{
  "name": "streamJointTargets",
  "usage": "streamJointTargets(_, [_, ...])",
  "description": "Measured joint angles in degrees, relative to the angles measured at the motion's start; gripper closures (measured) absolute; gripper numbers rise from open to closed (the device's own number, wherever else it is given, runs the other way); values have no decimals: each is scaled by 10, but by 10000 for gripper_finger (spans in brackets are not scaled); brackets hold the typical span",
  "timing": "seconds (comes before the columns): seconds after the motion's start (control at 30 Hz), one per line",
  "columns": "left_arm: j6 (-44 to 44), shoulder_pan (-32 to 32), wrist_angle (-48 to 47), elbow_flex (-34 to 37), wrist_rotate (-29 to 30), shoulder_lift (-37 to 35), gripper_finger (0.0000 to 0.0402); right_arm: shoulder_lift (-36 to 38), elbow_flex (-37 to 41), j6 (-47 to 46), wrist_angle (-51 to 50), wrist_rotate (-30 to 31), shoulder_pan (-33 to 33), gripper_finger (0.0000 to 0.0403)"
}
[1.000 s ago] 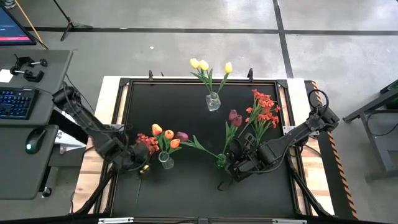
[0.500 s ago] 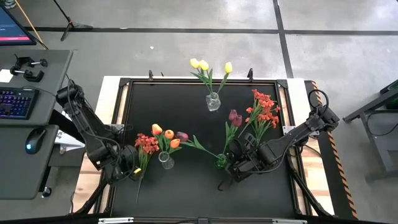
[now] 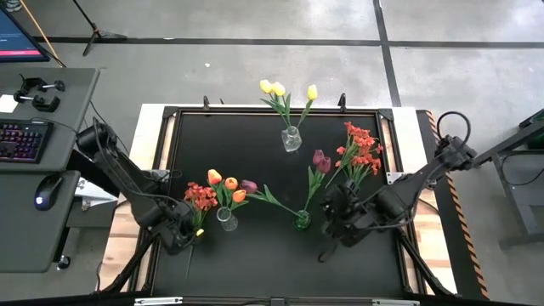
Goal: Sort flowers into vase by color
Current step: Move the orange flowers to the middle right of the table
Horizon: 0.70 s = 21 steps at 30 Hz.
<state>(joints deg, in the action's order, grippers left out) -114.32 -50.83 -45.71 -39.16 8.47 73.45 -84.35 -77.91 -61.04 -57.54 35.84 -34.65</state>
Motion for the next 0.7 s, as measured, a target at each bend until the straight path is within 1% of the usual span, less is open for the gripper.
streamJointTargets(0.2, [-2, 28, 30, 0, -10, 54, 167, 16, 0, -4, 0, 11, -7, 375])
streamJointTargets(0.33, [-1, 46, 66, 0, -34, 91, 167, 16, 0, -4, 0, 10, -7, 375])
streamJointTargets(0.4, [1, 54, 70, -3, -51, 111, 167, 16, 0, -4, 0, 9, -7, 375])
streamJointTargets(0.5, [9, 58, 62, -5, -65, 131, 180, 16, 0, 0, 0, 9, -7, 375])
streamJointTargets(0.53, [10, 58, 59, -5, -68, 131, 193, 16, 0, 0, 0, 9, -7, 375])
streamJointTargets(0.6, [9, 58, 38, -10, -74, 126, 238, 16, 0, 0, 0, 9, -8, 375])
streamJointTargets(0.7, [8, 55, -21, -13, -80, 99, 344, 16, 0, 0, -4, 17, -13, 375])
